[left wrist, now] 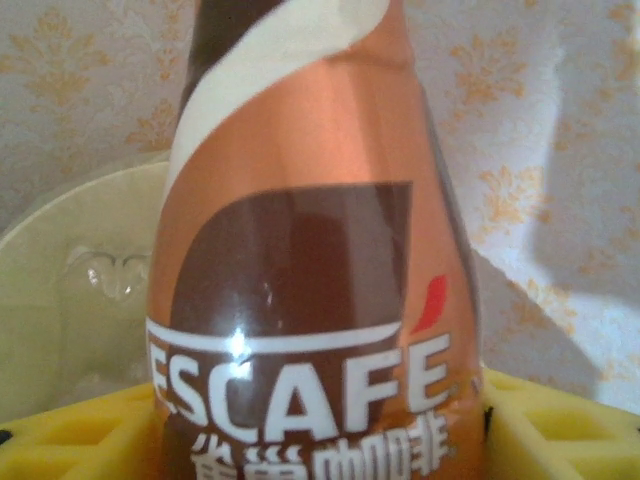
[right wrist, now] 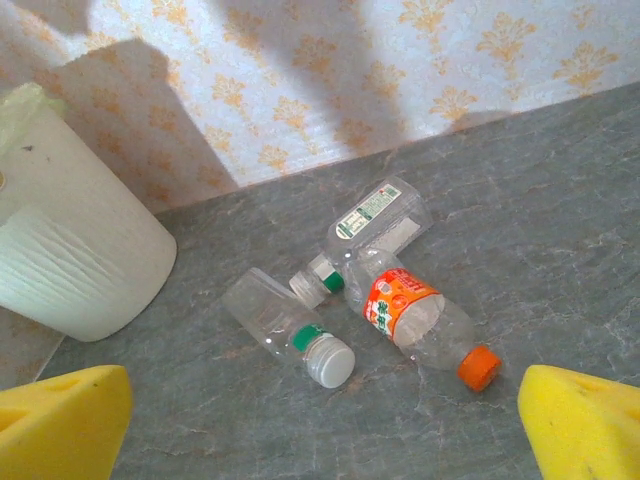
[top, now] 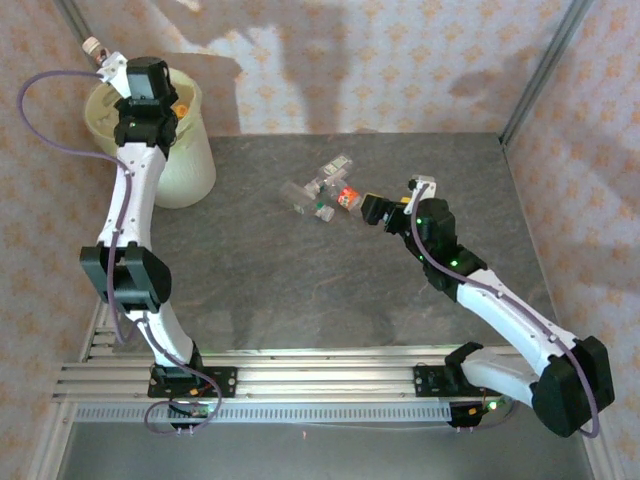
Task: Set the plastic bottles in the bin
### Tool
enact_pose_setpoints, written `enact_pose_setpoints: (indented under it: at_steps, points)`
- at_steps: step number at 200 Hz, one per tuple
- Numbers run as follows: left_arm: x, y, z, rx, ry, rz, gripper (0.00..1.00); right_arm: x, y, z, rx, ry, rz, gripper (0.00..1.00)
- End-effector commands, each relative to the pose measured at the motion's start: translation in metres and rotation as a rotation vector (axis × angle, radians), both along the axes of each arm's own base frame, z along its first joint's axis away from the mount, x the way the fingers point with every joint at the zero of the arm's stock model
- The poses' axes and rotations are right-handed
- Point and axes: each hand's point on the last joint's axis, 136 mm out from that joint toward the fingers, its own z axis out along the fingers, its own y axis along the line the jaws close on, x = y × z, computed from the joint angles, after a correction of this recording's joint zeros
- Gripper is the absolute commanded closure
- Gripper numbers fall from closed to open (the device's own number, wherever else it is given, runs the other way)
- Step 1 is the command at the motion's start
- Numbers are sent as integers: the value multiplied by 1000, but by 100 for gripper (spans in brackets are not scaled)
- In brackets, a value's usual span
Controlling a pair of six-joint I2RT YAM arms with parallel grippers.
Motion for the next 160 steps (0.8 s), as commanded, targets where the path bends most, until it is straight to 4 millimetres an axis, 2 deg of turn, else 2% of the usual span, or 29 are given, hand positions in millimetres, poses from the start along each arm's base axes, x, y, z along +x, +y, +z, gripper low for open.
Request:
enact_pose_setpoints:
  at_steps: [1, 8, 11, 15, 32, 61, 73, 75, 78, 107, 121, 134, 160]
  points:
    - [-5, 14, -2, -49, 21, 88, 16, -3, -4, -4, -18, -2, -14, 1]
    - [-8, 14, 1, -66, 32, 89, 11, -3, -4, -4, -18, -4, -14, 1]
    - [-2, 14, -9, -74, 55, 85, 10, -3, -4, -4, -18, -2, -15, 1]
    - [0, 13, -10, -77, 64, 77, 9, -3, -4, -4, -20, -4, -15, 1]
    - [5, 6, -5, -94, 58, 29, 4, -2, -5, -6, -26, -3, -23, 1]
    - [1, -3, 7, -113, 32, -25, 2, 0, -9, -11, -34, 6, -48, 1]
    - [4, -7, 1, -123, 40, -48, 2, 1, -13, -13, -32, 11, -74, 1]
    - [-2, -8, 12, -122, 18, -53, 2, 1, -14, -13, -31, 11, -77, 1]
    - [-4, -9, 15, -122, 12, -59, 2, 1, -15, -14, -32, 13, -83, 1]
    - [-5, -22, 18, -159, -12, -126, 0, 4, -22, -19, -38, 25, -127, 1]
    - [-2, -35, 19, -188, -30, -188, 0, 6, -27, -24, -41, 44, -162, 1]
    - [4, -55, 23, -195, -46, -289, 0, 9, -29, -32, -42, 83, -177, 1]
    - [1, -90, 34, -100, -10, -403, 0, 17, -24, -51, -50, 188, -158, 1]
